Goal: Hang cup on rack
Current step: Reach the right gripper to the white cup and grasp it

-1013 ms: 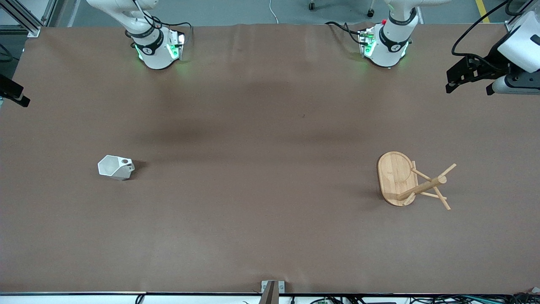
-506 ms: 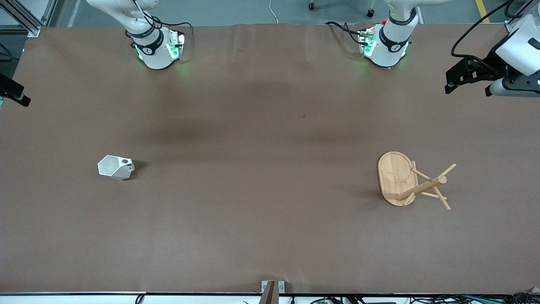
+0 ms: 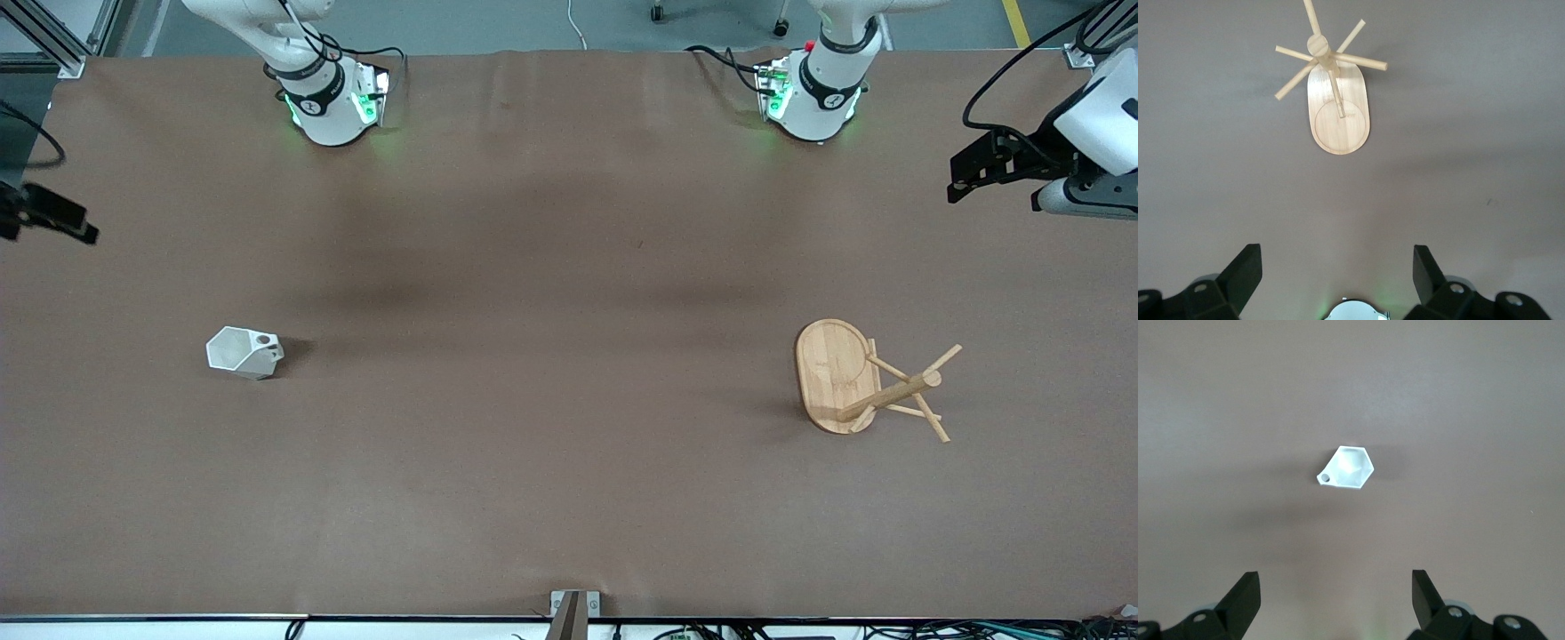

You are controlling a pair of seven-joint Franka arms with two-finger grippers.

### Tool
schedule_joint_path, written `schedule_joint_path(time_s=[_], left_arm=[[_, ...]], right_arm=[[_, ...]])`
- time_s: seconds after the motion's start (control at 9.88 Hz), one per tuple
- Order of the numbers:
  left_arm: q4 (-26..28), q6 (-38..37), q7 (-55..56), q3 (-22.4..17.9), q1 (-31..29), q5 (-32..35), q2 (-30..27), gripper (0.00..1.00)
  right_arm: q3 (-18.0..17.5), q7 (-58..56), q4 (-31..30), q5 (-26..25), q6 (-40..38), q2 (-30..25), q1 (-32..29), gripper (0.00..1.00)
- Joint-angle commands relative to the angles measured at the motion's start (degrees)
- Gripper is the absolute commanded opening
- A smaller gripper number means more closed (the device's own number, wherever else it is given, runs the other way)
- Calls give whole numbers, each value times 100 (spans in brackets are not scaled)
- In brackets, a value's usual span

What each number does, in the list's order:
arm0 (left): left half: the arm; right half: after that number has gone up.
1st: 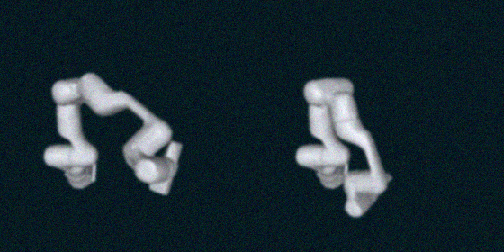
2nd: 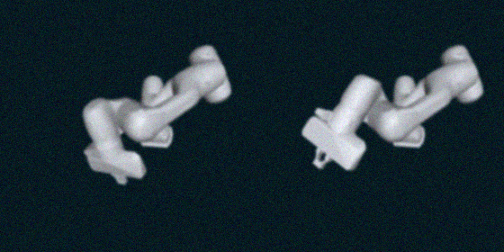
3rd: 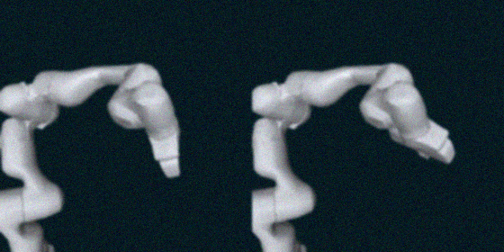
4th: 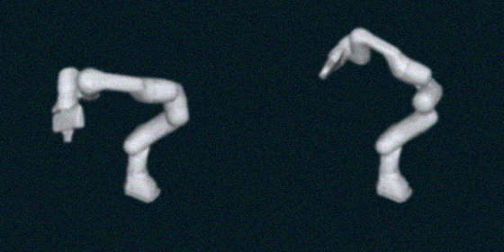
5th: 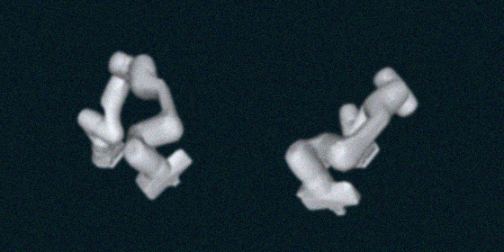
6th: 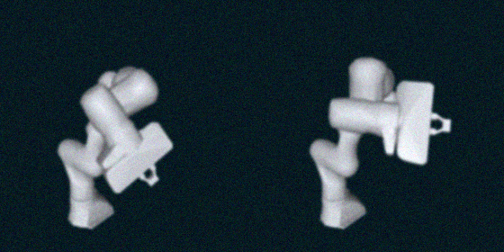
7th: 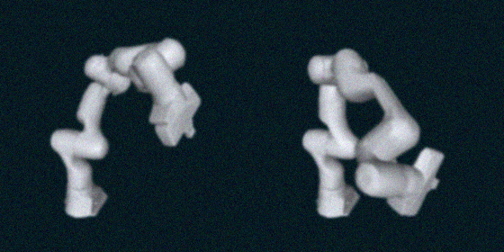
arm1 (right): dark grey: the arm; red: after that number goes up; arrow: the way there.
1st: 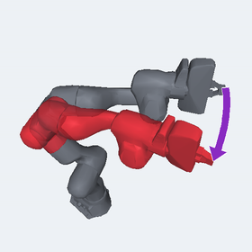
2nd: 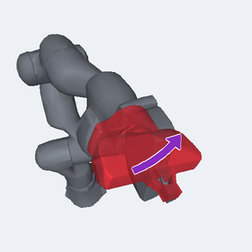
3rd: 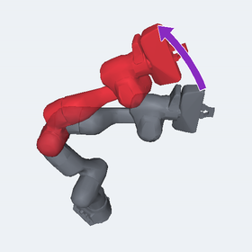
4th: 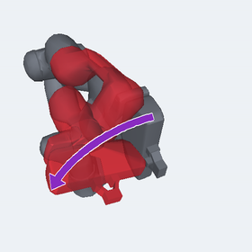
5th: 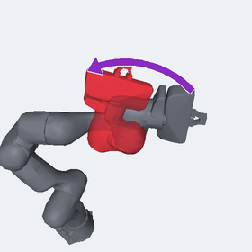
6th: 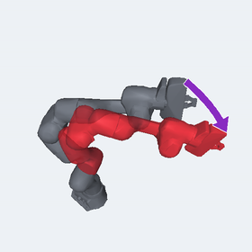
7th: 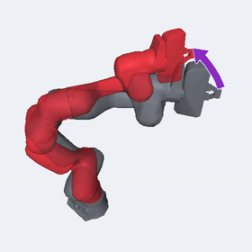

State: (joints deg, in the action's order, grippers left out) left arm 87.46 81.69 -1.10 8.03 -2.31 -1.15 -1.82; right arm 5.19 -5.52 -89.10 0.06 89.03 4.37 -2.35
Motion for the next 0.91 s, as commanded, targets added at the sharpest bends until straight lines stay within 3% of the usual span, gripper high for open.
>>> schedule_joint_path(time_s=[0.0, 0.41, 0.81], left_arm=[[104, -92, -39, 23, 3, -8, 59, 100], [78, -83, 93, 93, 29, -8, 85, 100], [69, 110, 93, 93, 12, 9, 94, 100]], right_arm=[[8, -807, -885, 135, 1171, 396, -344, 100], [17, -1748, -2441, 434, 3817, 969, -548, 100], [8, -1848, -3183, 434, 5273, 1460, -478, 97]])
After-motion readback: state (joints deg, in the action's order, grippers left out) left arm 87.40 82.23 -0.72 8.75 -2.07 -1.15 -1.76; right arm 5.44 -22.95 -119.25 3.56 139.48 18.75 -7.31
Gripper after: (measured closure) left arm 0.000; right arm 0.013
